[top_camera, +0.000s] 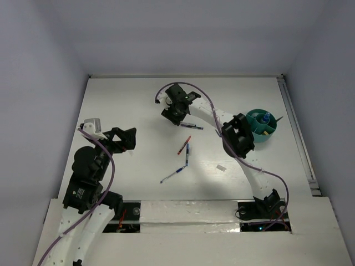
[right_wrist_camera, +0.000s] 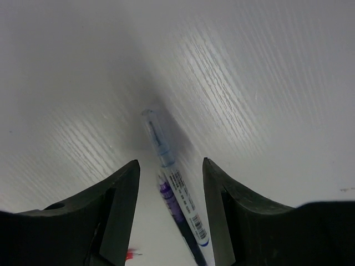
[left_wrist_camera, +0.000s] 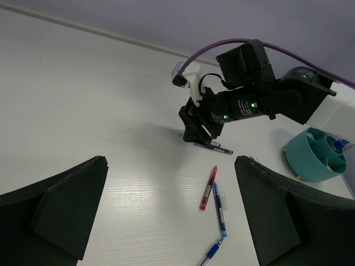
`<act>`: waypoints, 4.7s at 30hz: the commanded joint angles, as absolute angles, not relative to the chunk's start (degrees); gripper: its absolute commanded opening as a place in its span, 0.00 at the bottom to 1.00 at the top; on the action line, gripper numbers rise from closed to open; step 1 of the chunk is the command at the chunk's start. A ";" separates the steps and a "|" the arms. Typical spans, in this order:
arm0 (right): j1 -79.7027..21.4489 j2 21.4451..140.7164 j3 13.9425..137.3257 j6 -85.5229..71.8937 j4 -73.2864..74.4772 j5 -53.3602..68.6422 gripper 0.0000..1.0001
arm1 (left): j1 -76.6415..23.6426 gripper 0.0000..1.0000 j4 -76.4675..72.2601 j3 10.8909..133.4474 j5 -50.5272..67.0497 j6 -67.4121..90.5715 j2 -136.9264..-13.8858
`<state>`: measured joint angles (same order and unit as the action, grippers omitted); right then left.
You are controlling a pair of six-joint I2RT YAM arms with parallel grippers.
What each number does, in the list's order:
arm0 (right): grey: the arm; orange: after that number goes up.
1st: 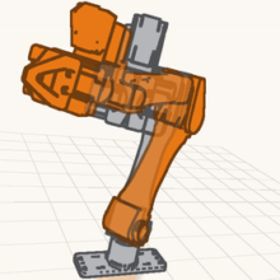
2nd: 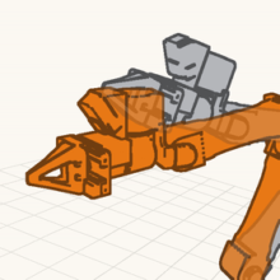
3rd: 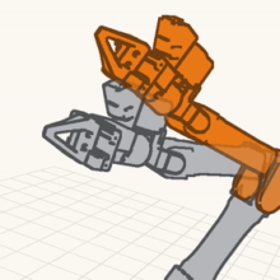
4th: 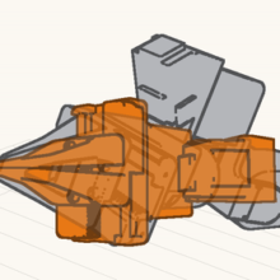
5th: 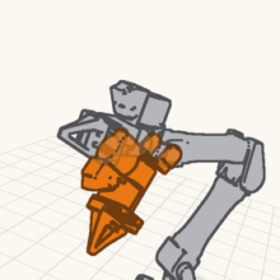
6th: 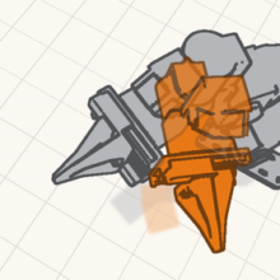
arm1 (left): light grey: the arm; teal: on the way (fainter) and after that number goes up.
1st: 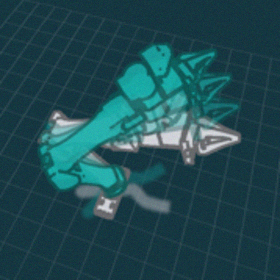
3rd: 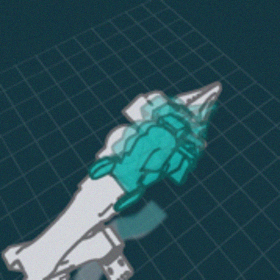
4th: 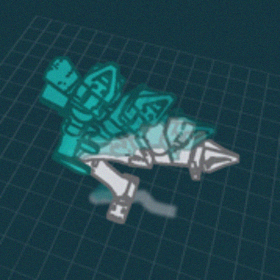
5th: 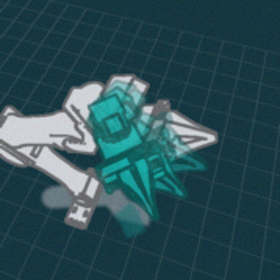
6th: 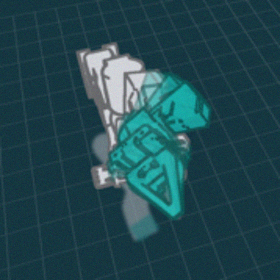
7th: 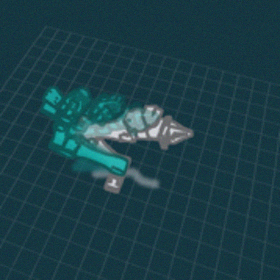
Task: Sort the stationery into containers
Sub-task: Pick up the pen from the center of the board, then place the pen in the storage box, then pick up the pen from the center of the board.
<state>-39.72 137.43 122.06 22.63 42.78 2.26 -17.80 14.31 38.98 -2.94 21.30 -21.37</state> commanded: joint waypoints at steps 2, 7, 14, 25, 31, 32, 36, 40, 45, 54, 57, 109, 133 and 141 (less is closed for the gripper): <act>-39.55 140.62 127.17 25.49 45.62 2.55 0.52 | -16.87 0.99 10.99 38.76 -2.11 20.48 -21.88; -38.85 143.61 128.14 26.10 43.16 2.99 0.36 | -16.87 0.99 10.98 38.67 -1.85 20.48 -22.41; -36.04 143.88 127.53 27.51 40.52 5.01 0.15 | -15.83 0.99 10.99 38.76 -1.93 20.48 -22.76; -31.03 136.42 117.96 29.01 30.25 5.27 0.00 | -14.77 0.99 10.90 38.67 -1.85 20.48 -23.47; -30.50 124.32 108.39 23.66 16.81 -2.34 0.00 | -14.77 0.99 10.81 38.67 -1.32 20.48 -22.86; -29.71 122.10 106.19 22.69 12.44 -3.42 0.00 | -14.77 0.99 10.64 38.58 -1.14 20.48 -22.59; -27.34 108.84 91.62 16.71 -1.46 -10.62 0.00 | -14.77 0.99 10.20 38.50 -0.26 20.48 -21.45; -24.62 96.09 73.09 9.77 -13.43 -17.65 0.00 | -16.16 0.99 10.19 38.50 -0.26 20.48 -20.04; -21.71 84.32 59.87 4.40 -22.14 -30.22 0.00 | -18.45 0.99 10.20 38.50 -0.26 20.48 -18.64; -15.38 76.38 41.94 2.99 -40.25 -32.70 0.00 | -21.45 0.99 10.55 38.58 -0.97 20.48 -16.88; -15.38 76.29 41.05 4.13 -41.39 -34.10 0.00 | -22.05 0.99 10.72 38.67 -1.40 20.57 -16.44; -39.55 96.91 70.12 -0.71 9.12 5.62 0.49 | -16.44 0.99 10.55 38.67 -0.35 20.65 -22.76; -40.08 101.96 76.75 -4.12 23.12 0.35 0.37 | -11.16 0.99 9.49 38.23 4.48 20.30 -25.75; -47.80 90.91 63.73 -13.87 19.61 0.53 0.06 | -11.16 0.99 9.14 38.14 5.53 20.13 -25.22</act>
<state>-43.18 96.14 67.77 -7.75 22.50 -0.16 -11.51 12.60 38.85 4.05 20.84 -25.58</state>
